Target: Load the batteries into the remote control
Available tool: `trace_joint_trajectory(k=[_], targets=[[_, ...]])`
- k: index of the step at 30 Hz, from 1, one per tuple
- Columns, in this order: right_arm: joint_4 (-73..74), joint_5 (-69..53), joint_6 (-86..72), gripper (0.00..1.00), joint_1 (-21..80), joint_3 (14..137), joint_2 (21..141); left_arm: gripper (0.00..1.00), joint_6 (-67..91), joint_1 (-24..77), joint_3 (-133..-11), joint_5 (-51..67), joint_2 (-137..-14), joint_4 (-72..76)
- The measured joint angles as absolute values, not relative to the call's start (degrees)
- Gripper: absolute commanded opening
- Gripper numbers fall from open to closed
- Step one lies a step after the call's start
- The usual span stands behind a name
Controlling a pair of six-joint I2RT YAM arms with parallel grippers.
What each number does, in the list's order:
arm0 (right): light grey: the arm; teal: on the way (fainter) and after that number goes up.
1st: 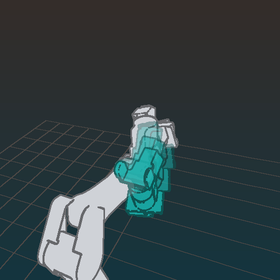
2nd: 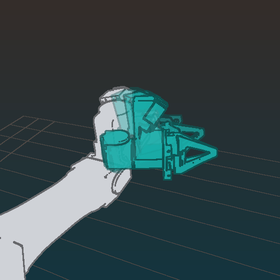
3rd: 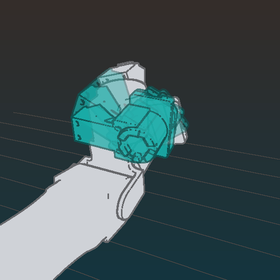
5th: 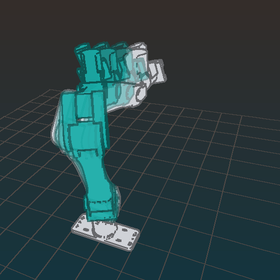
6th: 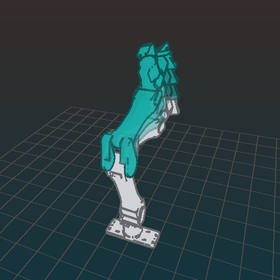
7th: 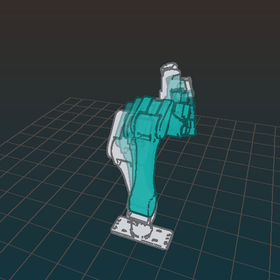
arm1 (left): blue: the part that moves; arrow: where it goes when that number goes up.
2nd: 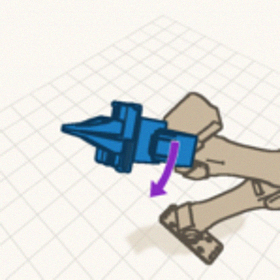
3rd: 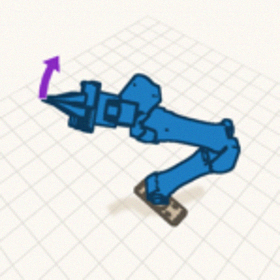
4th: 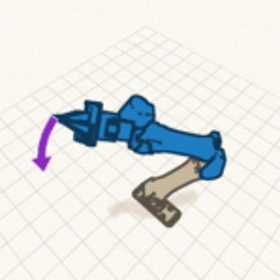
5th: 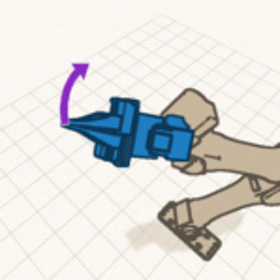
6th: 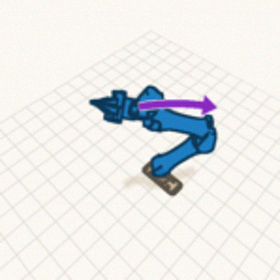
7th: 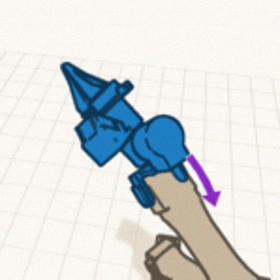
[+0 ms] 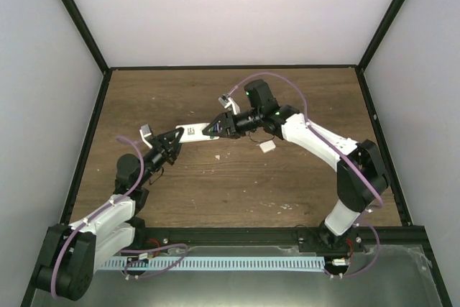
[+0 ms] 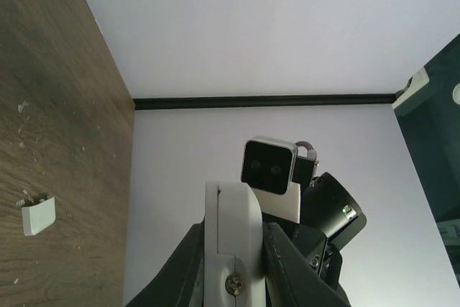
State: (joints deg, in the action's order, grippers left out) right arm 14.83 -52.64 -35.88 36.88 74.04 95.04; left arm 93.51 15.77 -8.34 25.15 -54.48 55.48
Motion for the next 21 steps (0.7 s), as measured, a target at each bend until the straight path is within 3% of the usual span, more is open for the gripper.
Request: trace_joint_trajectory(k=[11,21], targets=[[16.4,-52.7,-33.0,0.53,36.4,71.6,93.3,0.00,94.3,15.7,-8.4,25.6,-54.5,53.2],[18.4,-52.6,-30.5,0.44,36.0,71.0,92.8,0.00,94.3,15.7,-8.6,26.0,-54.0,51.3]])
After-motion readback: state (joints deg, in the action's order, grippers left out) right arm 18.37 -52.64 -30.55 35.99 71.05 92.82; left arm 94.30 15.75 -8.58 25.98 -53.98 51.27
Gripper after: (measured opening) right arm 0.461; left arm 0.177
